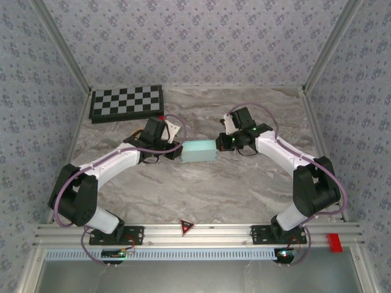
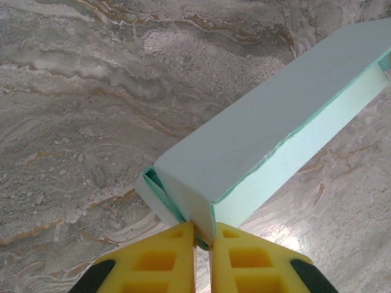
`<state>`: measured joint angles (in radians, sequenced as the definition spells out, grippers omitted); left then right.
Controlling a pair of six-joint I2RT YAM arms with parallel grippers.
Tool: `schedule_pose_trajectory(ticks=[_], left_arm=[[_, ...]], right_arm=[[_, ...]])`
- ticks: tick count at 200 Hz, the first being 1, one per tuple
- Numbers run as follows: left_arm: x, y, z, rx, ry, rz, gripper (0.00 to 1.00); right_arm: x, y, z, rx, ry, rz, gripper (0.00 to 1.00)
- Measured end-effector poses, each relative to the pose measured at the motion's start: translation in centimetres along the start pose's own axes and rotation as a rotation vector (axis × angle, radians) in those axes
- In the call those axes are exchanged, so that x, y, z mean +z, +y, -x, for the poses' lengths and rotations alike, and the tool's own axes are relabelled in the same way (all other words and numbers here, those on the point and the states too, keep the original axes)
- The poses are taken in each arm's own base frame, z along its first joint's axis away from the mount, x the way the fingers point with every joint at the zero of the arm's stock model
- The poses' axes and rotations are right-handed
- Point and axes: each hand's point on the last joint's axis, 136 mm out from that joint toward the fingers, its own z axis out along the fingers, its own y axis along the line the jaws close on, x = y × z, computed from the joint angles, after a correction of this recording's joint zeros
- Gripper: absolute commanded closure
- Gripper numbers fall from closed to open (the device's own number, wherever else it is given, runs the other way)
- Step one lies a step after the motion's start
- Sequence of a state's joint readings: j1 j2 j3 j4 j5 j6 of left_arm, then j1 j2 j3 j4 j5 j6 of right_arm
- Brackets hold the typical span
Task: Fold the paper box
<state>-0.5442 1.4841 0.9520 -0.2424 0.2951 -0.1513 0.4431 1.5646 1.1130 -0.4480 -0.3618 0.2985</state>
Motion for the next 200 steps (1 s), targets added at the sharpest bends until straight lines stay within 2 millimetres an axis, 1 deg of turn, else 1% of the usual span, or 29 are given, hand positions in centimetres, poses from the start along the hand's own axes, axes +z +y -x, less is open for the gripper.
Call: schedule_pose_trajectory(ticks=[66,100,153,200], left_arm=[[-0.14,-0.12,-0.16,0.0,0.006,-0.001,0.75],[-0.33,-0.24,-0.27,-0.001,0.01,-0.004,0.72],[-0.43,-0.36,-0.43,0.001,0.016,-0.005,0.7],[-0.44,-0.24,-0.78,-0.002,0.03,0.001,0.66]], right_arm=[[0.13,0.12,-0.07,-0.006,0.0,-0.002,1.0],[0.18,0.32,-0.17,-0.01,0.003,0.0,1.0],[0.15,0.39,-0.2,-0.01,0.008,-0.001,1.0],[-0.08,0.57,-0.15,-0.009,0.024,-0.005,0.94]])
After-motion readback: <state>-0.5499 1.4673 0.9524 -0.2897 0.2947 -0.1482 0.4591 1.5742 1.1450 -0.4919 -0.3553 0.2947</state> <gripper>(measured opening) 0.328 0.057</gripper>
